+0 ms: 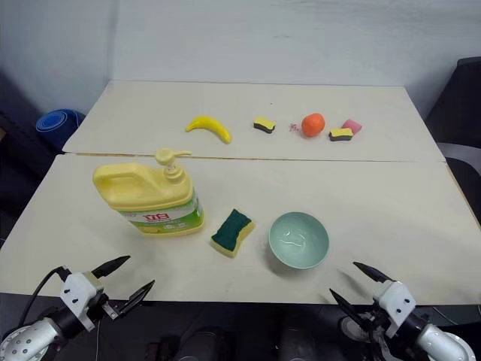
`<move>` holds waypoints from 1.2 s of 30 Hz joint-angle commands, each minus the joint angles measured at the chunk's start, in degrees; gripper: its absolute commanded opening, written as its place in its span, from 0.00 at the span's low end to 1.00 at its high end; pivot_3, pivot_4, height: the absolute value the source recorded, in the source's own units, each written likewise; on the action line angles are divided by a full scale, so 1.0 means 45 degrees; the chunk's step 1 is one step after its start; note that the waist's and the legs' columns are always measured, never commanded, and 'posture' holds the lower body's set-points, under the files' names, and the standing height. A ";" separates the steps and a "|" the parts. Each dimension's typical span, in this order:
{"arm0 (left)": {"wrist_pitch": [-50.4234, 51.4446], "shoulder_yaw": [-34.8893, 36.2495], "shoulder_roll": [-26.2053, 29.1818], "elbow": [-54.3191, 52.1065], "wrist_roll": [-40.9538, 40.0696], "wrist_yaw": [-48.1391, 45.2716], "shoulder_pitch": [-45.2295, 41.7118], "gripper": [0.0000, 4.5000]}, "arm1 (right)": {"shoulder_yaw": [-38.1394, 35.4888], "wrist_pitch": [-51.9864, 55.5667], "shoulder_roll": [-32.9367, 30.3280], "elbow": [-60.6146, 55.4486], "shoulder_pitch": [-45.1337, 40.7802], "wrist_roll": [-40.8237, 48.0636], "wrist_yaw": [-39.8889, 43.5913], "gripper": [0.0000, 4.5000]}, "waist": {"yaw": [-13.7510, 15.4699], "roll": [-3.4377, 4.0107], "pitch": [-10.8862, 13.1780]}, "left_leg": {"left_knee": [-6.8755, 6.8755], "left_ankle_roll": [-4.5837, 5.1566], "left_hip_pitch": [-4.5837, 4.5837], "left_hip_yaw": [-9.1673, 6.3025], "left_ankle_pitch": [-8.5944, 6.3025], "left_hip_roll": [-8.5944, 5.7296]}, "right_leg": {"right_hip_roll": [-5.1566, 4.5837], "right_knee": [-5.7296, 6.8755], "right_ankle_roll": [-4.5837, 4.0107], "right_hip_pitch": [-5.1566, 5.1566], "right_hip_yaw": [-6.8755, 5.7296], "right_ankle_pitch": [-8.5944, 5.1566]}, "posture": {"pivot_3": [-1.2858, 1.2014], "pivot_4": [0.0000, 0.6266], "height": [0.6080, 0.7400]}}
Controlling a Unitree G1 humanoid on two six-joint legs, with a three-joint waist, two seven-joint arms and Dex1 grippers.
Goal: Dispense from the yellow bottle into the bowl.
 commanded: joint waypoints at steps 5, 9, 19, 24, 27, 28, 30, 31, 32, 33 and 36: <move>0.2542 0.0156 0.1555 -0.2629 -0.2903 -0.2324 0.0483 0.99 | 0.0863 0.2352 -0.1099 -0.4077 -0.0046 0.1346 0.0812 1.00 | 0.0005 0.0039 0.0017 | 0.0003 -0.0002 0.0001 -0.0001 0.0002 0.0003 | -0.0002 0.0008 -0.0006 -0.0001 0.0006 -0.0002 | 0.52 0.24 1.00; 0.3406 0.0197 0.2278 -0.3242 -0.4051 -0.3280 -0.0099 0.99 | 0.2063 0.5270 -0.1603 -0.5777 -0.1016 0.0136 -0.0382 1.00 | 0.0028 0.0029 0.0009 | 0.0003 -0.0017 0.0004 -0.0014 0.0011 0.0010 | 0.0008 0.0016 -0.0029 -0.0003 0.0000 -0.0005 | 0.52 0.24 1.00; 0.3954 0.0098 0.2432 -0.3812 -0.3710 -0.3276 -0.1306 0.99 | 0.5604 0.9049 -0.0388 -0.5288 -0.4309 -0.2970 -0.2695 1.00 | 0.0001 -0.0005 -0.0009 | 0.0006 -0.0121 0.0001 -0.0015 0.0064 0.0002 | 0.0025 -0.0005 -0.0017 -0.0023 -0.0013 0.0004 | 0.52 0.24 1.00; 0.4520 0.0834 0.2292 -0.3981 -0.4434 -0.2932 -0.1308 1.00 | 0.5931 0.8659 -0.0238 -0.4890 -0.4721 -0.3471 -0.2749 0.71 | -0.0002 -0.0019 -0.0016 | 0.0007 -0.0120 0.0002 -0.0012 0.0065 -0.0001 | 0.0030 -0.0014 -0.0007 -0.0019 -0.0014 0.0010 | 0.52 0.24 1.00; 0.4619 0.1096 0.2179 -0.4018 -0.4454 -0.2779 -0.1355 1.00 | 0.5904 0.8433 -0.0237 -0.4811 -0.4818 -0.3636 -0.2772 0.46 | -0.0008 -0.0017 -0.0015 | 0.0009 -0.0127 0.0002 -0.0013 0.0070 0.0000 | 0.0031 -0.0005 -0.0007 -0.0018 -0.0013 0.0010 | 0.52 0.24 1.00; 0.4609 0.1096 0.2157 -0.4035 -0.4376 -0.2793 -0.1332 1.00 | 0.5896 0.8344 -0.0252 -0.4776 -0.4861 -0.3710 -0.2779 0.39 | -0.0008 -0.0017 -0.0015 | 0.0009 -0.0130 0.0002 -0.0013 0.0072 0.0000 | 0.0032 -0.0004 -0.0007 -0.0018 -0.0013 0.0010 | 0.52 0.24 1.00; 0.4546 0.1047 0.2068 -0.4126 -0.4222 -0.2808 -0.1203 1.00 | 0.5840 0.8197 -0.0324 -0.4779 -0.4961 -0.3866 -0.2803 0.23 | -0.0009 -0.0018 -0.0015 | 0.0009 -0.0133 0.0002 -0.0014 0.0074 0.0001 | 0.0034 0.0005 -0.0009 -0.0018 -0.0013 0.0009 | 0.52 0.24 1.00; 0.4509 0.1019 0.2033 -0.4187 -0.4150 -0.2829 -0.1130 1.00 | 0.5783 0.8079 -0.0378 -0.4803 -0.5054 -0.3906 -0.2779 0.15 | -0.0014 -0.0021 -0.0017 | 0.0009 -0.0134 0.0002 -0.0013 0.0075 0.0001 | 0.0034 0.0007 -0.0009 -0.0019 -0.0013 0.0009 | 0.52 0.24 1.00; 0.4495 0.0995 0.1991 -0.4238 -0.4105 -0.2824 -0.1090 1.00 | 0.5697 0.7900 -0.0423 -0.4828 -0.5152 -0.3910 -0.2742 0.08 | -0.0043 -0.0036 -0.0026 | 0.0009 -0.0135 0.0002 -0.0012 0.0075 0.0001 | 0.0035 0.0007 -0.0009 -0.0014 -0.0012 0.0009 | 0.52 0.24 1.00; 0.4497 0.0980 0.1954 -0.4288 -0.4076 -0.2826 -0.1048 1.00 | 0.5576 0.7785 -0.0471 -0.4887 -0.5246 -0.3833 -0.2651 0.08 | -0.0044 -0.0053 -0.0035 | 0.0009 -0.0135 -0.0002 -0.0005 0.0075 0.0001 | 0.0040 0.0008 -0.0009 -0.0007 -0.0005 0.0009 | 0.52 0.24 1.00; 0.4629 0.0884 0.1877 -0.4420 -0.4041 -0.2855 -0.0866 1.00 | 0.4702 0.8436 -0.0601 -0.5238 -0.5397 -0.3042 -0.2440 0.18 | -0.0021 -0.0043 -0.0027 | 0.0009 -0.0137 0.0002 -0.0011 0.0076 0.0003 | 0.0040 0.0009 -0.0011 -0.0009 -0.0005 0.0008 | 0.52 0.24 1.00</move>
